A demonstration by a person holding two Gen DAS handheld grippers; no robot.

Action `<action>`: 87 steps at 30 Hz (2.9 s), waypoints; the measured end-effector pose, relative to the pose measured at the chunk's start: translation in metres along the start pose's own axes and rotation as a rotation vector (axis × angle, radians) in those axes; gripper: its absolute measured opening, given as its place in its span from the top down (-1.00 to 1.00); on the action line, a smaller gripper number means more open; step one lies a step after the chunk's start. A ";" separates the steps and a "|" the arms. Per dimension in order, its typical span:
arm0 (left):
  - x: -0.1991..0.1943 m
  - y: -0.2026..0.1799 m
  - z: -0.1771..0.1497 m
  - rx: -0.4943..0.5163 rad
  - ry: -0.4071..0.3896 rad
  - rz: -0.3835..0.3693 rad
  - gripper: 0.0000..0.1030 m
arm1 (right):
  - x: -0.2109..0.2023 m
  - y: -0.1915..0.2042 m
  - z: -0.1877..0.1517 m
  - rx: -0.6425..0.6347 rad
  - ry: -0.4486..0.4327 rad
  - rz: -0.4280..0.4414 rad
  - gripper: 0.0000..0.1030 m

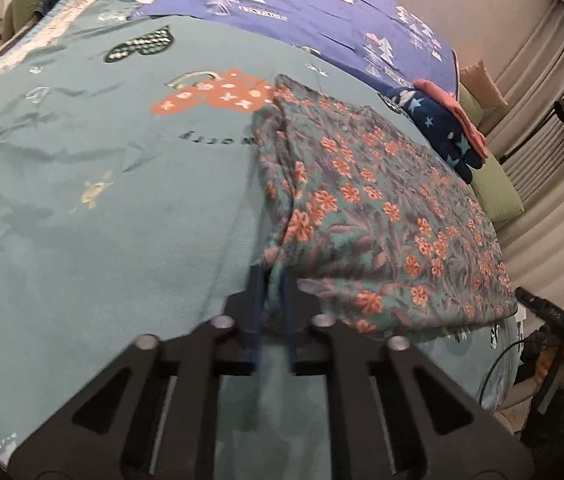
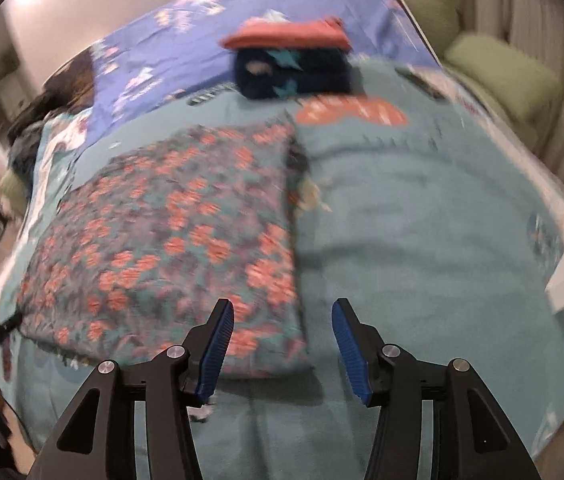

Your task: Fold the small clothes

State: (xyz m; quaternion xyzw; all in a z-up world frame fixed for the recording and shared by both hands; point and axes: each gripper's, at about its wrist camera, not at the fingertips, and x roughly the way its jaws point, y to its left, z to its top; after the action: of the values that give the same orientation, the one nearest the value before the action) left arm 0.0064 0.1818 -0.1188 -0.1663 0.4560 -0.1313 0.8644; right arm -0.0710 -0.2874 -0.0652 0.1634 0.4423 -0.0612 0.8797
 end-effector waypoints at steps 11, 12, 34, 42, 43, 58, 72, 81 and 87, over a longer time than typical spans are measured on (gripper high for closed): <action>-0.045 0.011 -0.010 0.054 -0.122 0.117 0.82 | -0.011 0.129 0.001 -0.322 -0.028 0.177 -0.17; -0.044 0.007 -0.010 0.069 -0.124 0.125 0.74 | -0.010 0.137 -0.001 -0.339 -0.023 0.190 -0.17; -0.027 0.029 0.001 0.104 -0.117 0.210 -0.06 | 0.018 0.319 -0.080 -0.965 -0.206 0.143 -0.45; -0.017 0.038 0.014 0.096 -0.109 0.185 -0.11 | 0.046 0.353 -0.095 -1.022 -0.168 0.133 -0.46; -0.015 0.042 0.016 0.085 -0.103 0.184 -0.11 | 0.051 0.356 -0.095 -1.017 -0.157 0.129 -0.46; 0.034 0.071 0.071 -0.041 -0.004 -0.151 -0.13 | 0.083 0.388 -0.086 -0.889 -0.182 0.064 0.03; 0.105 0.029 0.125 -0.029 0.107 -0.331 -0.05 | 0.081 0.387 -0.081 -0.820 -0.138 0.095 0.09; 0.098 0.015 0.136 -0.009 0.112 -0.315 0.79 | 0.067 0.365 -0.057 -0.672 -0.124 0.213 0.75; 0.087 -0.007 0.148 0.005 0.100 -0.293 0.80 | 0.047 0.344 -0.042 -0.579 -0.164 0.250 0.78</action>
State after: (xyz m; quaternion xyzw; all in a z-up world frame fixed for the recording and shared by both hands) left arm 0.1768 0.1670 -0.1027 -0.2222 0.4693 -0.2650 0.8125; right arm 0.0123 0.0519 -0.0453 -0.0459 0.3455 0.1625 0.9231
